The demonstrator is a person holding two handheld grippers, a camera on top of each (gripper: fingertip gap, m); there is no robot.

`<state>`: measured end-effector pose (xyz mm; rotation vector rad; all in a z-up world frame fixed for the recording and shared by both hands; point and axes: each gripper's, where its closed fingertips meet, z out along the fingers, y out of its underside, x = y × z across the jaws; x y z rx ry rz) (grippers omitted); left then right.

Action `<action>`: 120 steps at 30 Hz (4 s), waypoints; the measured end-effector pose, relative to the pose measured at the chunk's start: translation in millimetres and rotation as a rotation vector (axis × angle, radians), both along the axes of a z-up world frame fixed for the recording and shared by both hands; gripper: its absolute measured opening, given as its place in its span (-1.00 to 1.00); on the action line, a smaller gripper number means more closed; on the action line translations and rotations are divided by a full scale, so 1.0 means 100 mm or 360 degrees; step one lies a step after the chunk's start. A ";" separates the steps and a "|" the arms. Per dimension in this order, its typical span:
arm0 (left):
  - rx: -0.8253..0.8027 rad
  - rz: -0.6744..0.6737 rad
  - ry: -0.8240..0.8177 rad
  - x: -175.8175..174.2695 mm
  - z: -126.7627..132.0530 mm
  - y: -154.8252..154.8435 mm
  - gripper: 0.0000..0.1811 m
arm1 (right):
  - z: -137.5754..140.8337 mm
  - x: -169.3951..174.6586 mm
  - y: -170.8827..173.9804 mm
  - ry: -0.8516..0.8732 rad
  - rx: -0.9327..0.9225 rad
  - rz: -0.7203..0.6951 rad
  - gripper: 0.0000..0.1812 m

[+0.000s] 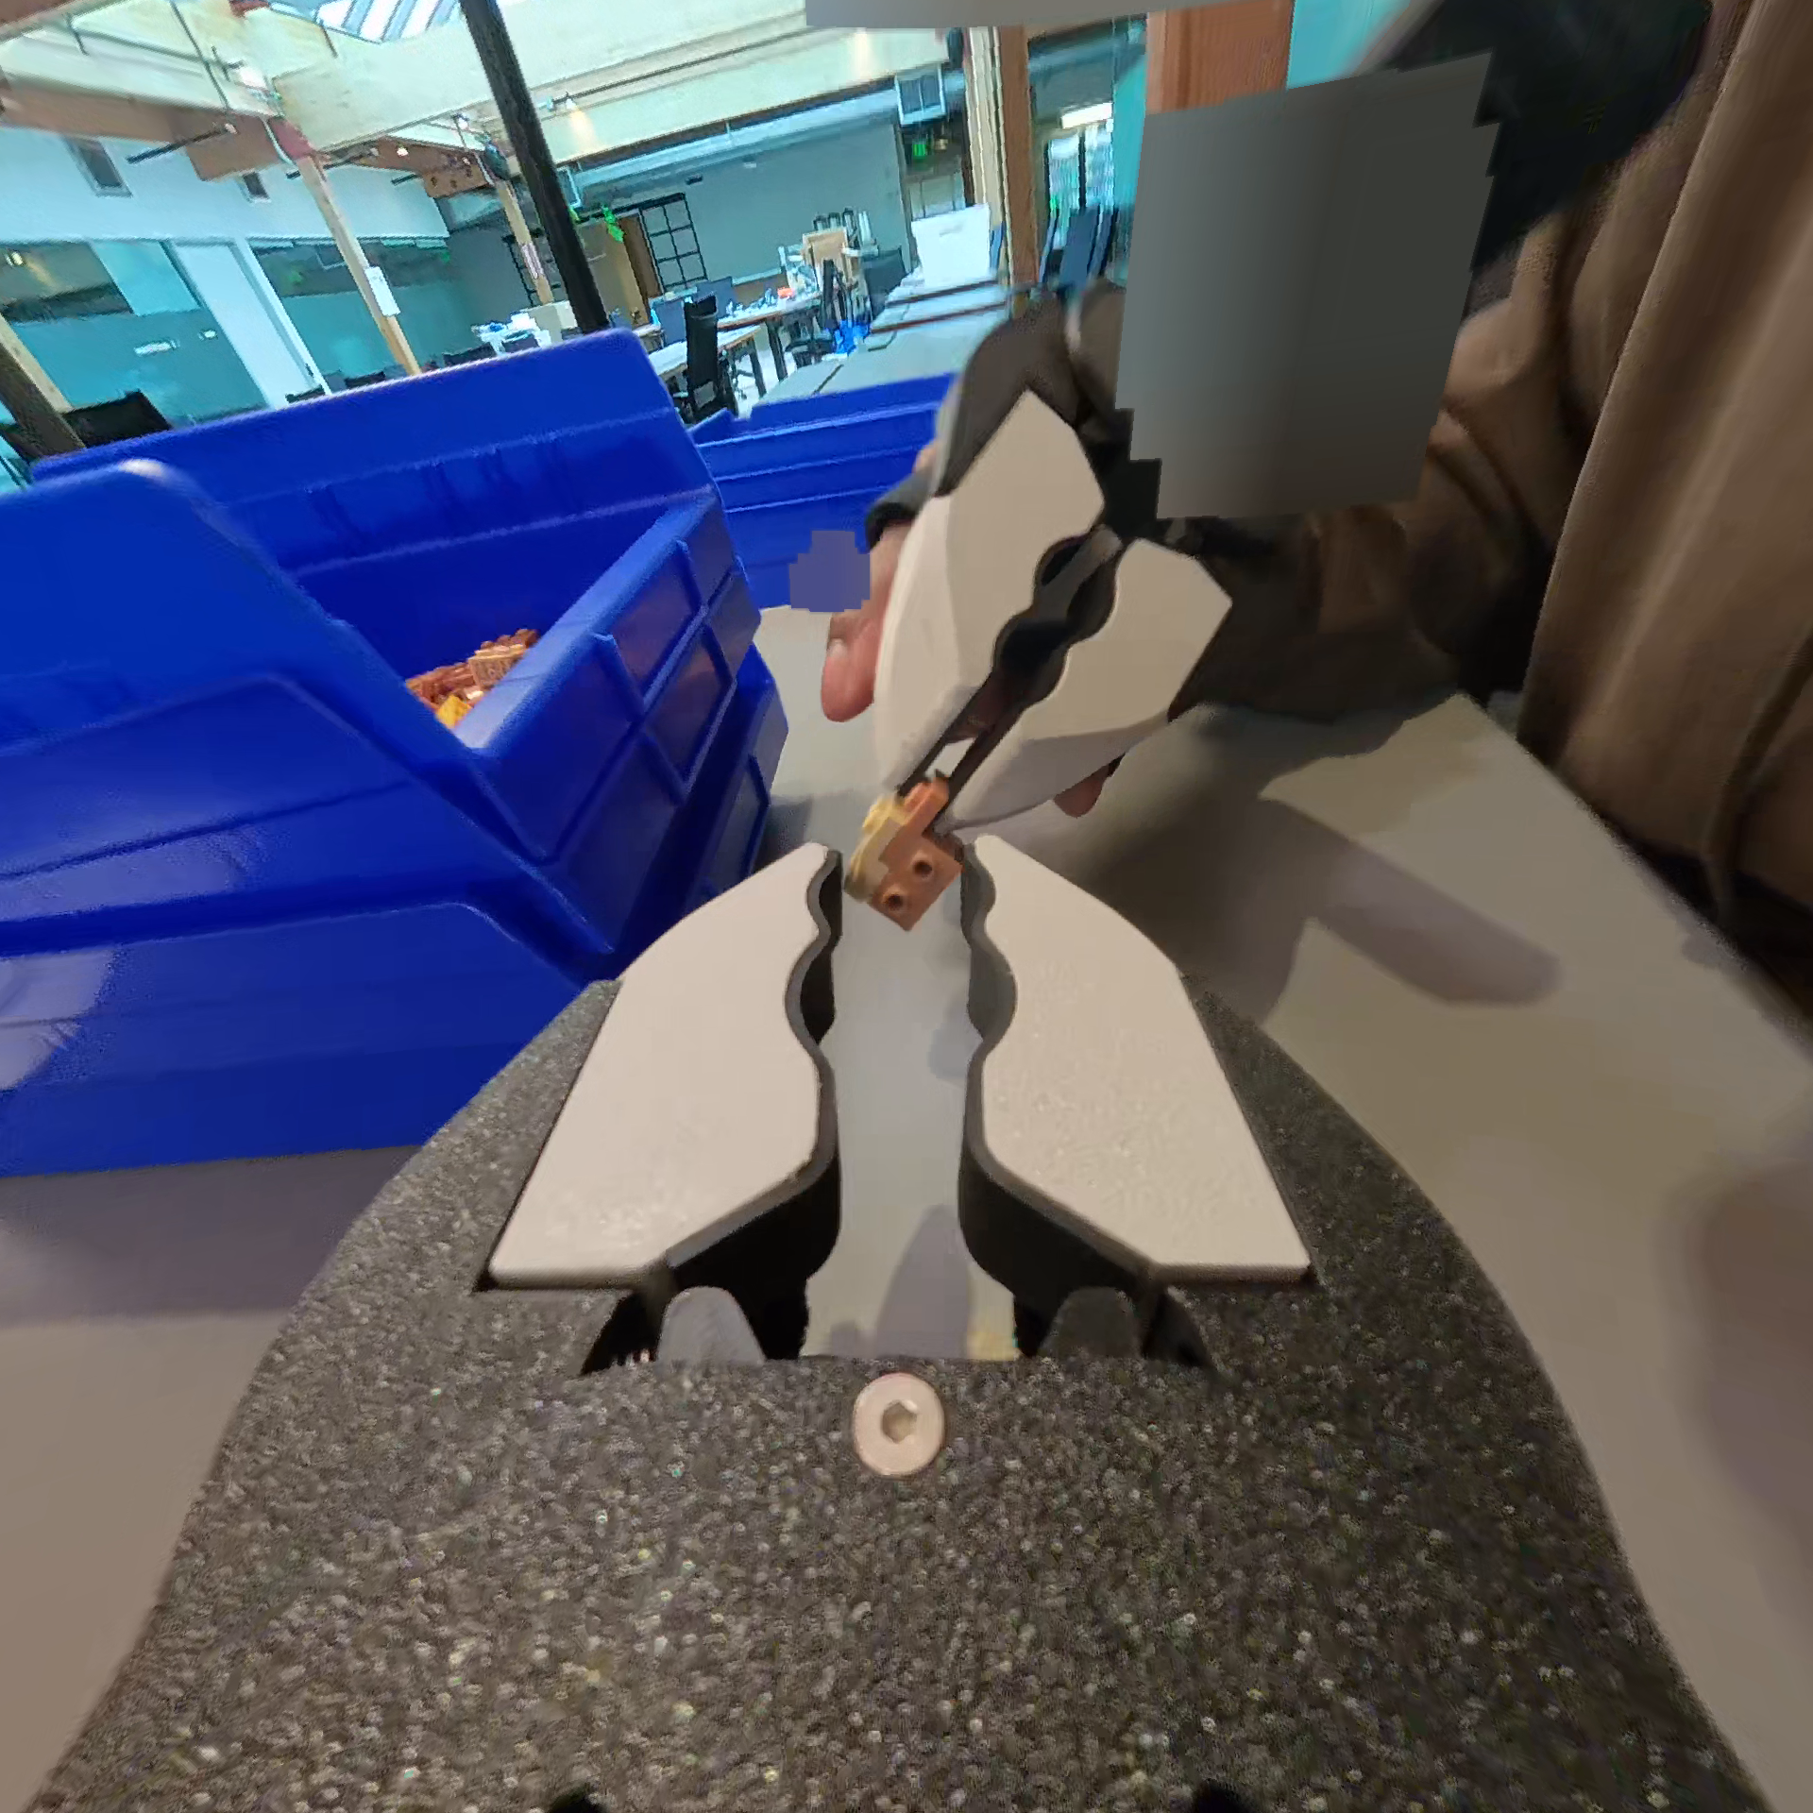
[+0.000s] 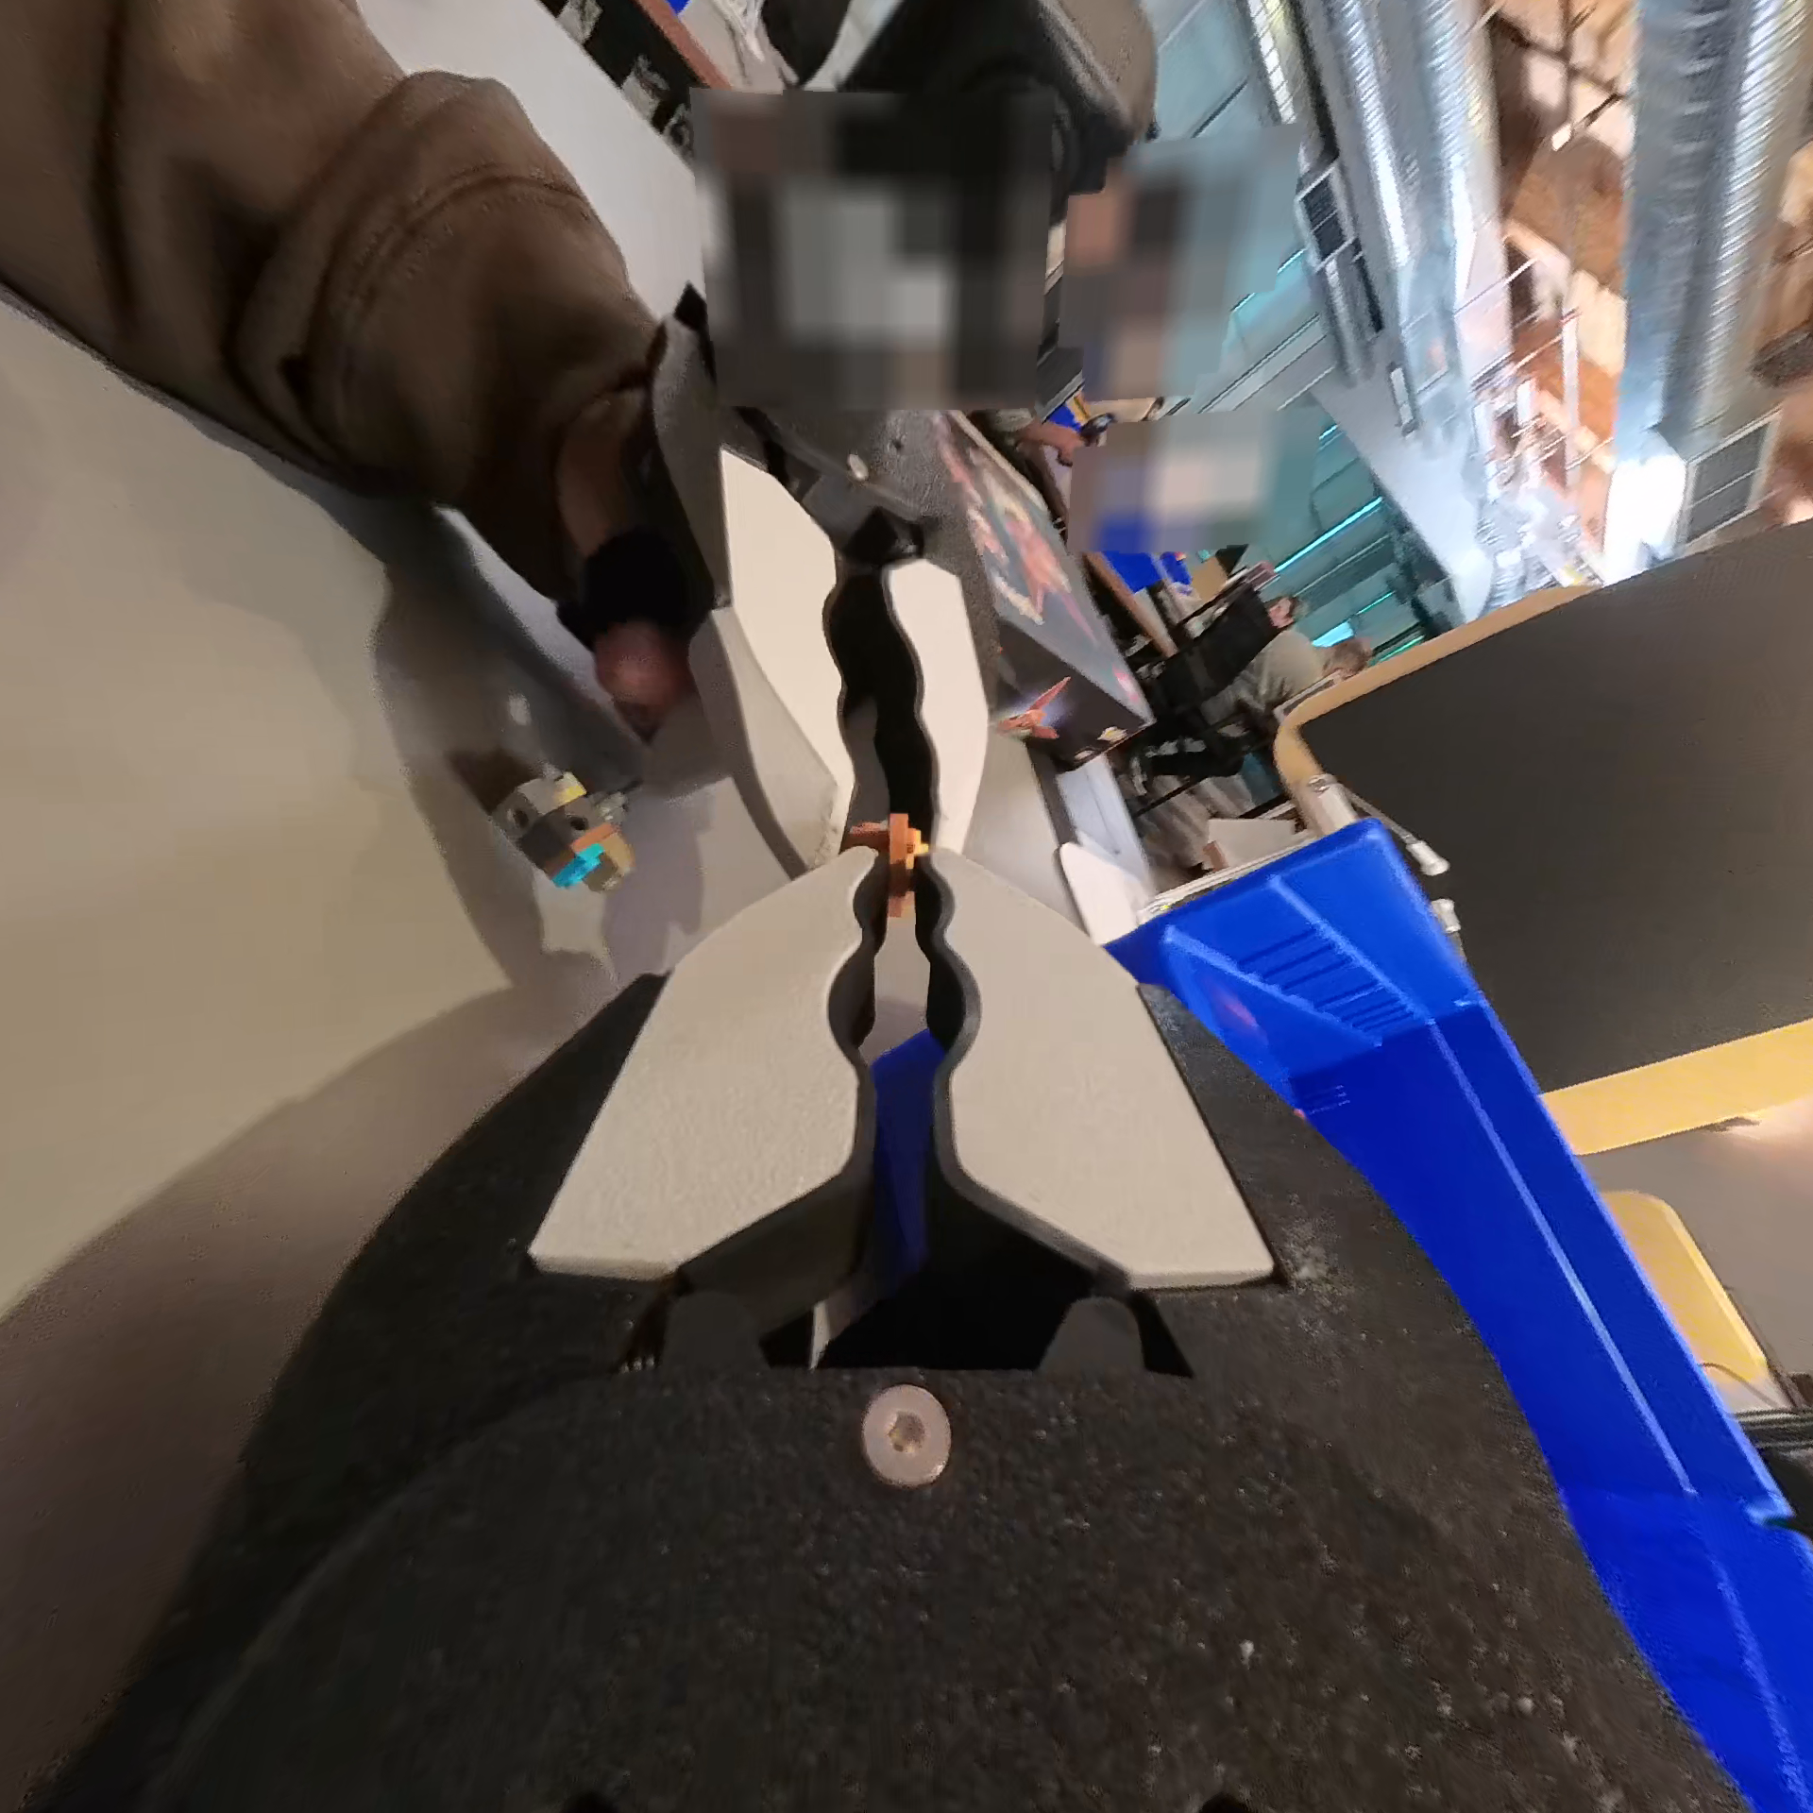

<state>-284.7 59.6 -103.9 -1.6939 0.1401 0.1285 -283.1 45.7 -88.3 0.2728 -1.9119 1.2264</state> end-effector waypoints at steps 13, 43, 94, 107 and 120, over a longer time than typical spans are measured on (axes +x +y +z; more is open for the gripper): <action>0.0370 -0.0355 -0.1396 0.00 0.34 -0.05 -0.66 | 0.32 0.03 0.07 0.0511 -0.0314 -0.0086 -0.95; -0.0125 0.0202 -0.0474 -0.23 -0.01 -0.09 -0.76 | -0.01 -0.19 0.13 -0.1078 -0.0650 0.0098 -0.72; 0.0415 -0.0266 -0.1169 -0.10 0.32 -0.14 -0.80 | 0.18 -0.17 0.05 -0.0136 -0.0220 -0.0103 -0.68; 0.0341 -0.0297 -0.1366 0.01 0.24 0.00 -0.79 | 0.12 -0.17 -0.11 0.0174 -0.0159 -0.0224 -0.81; 0.0466 -0.0398 -0.1574 -0.01 0.34 -0.04 -0.79 | 0.22 -0.19 -0.04 -0.0370 -0.0518 -0.0075 -0.81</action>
